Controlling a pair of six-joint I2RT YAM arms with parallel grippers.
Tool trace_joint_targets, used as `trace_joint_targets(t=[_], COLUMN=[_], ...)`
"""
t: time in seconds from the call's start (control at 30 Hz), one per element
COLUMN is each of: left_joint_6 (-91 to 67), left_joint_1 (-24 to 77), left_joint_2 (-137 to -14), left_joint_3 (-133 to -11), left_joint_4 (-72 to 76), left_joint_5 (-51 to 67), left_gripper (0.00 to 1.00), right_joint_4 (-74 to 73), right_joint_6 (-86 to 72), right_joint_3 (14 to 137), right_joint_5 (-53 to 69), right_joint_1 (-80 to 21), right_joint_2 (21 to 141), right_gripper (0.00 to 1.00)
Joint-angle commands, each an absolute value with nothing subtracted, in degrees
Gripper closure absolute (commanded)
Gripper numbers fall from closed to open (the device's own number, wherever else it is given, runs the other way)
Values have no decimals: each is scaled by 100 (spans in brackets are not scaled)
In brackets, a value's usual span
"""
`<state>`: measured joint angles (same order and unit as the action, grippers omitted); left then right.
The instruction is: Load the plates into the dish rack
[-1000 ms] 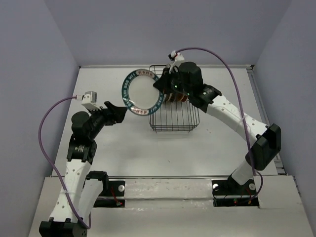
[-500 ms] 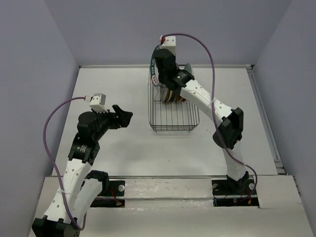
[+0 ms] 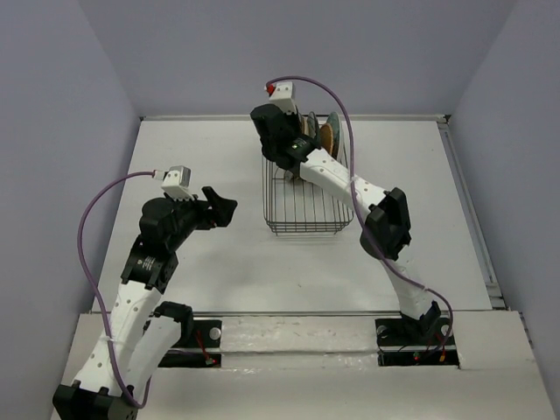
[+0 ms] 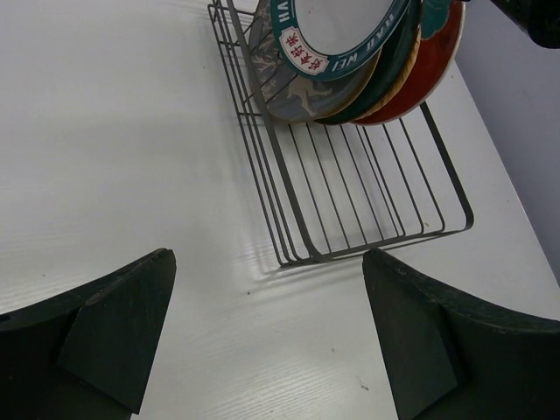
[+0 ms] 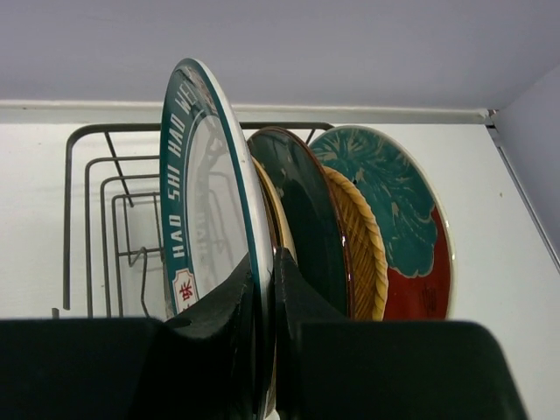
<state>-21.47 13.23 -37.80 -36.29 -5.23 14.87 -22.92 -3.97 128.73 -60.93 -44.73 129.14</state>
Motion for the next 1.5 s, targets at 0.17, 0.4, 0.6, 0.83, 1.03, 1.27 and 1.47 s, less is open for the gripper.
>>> trace_joint_targets(t=[0.17, 0.4, 0.6, 0.83, 1.03, 1.27, 1.47], left_joint_6=[-2074, -2083, -2092, -2127, -2057, -2257, -2557], left_joint_1=[1380, 1362, 1301, 1081, 949, 958, 967], left_joint_2=[-3806, -3841, -3885, -3885, -3858, -3631, -3445], left_joint_3=[-3885, -3867, -3850, -3779, -3744, -3665, -3875], left_joint_4=[-396, -378, -352, -237, -158, 121, 492], left_joint_5=[1468, 1450, 1415, 1547, 1512, 1652, 1855], left_gripper=[1, 1, 1, 1, 1, 1, 1], right_joint_4=[-2021, -2206, -2399, -1952, -1143, -914, -932], right_joint_6=[-720, -1449, -1687, -1582, -1442, -1336, -1608], right_joint_3=[12490, 12243, 12322, 11384, 9077, 6351, 4774], right_joint_5=[-6259, -5538, -5046, -3781, -2689, -3434, -4296], right_joint_1=[-4526, -4588, -4588, -4641, -4641, -4641, -4641], right_joint_2=[12481, 12875, 12552, 10839, 8494, 5330, 2788], right_gripper=[93, 93, 21, 0, 0, 0, 0])
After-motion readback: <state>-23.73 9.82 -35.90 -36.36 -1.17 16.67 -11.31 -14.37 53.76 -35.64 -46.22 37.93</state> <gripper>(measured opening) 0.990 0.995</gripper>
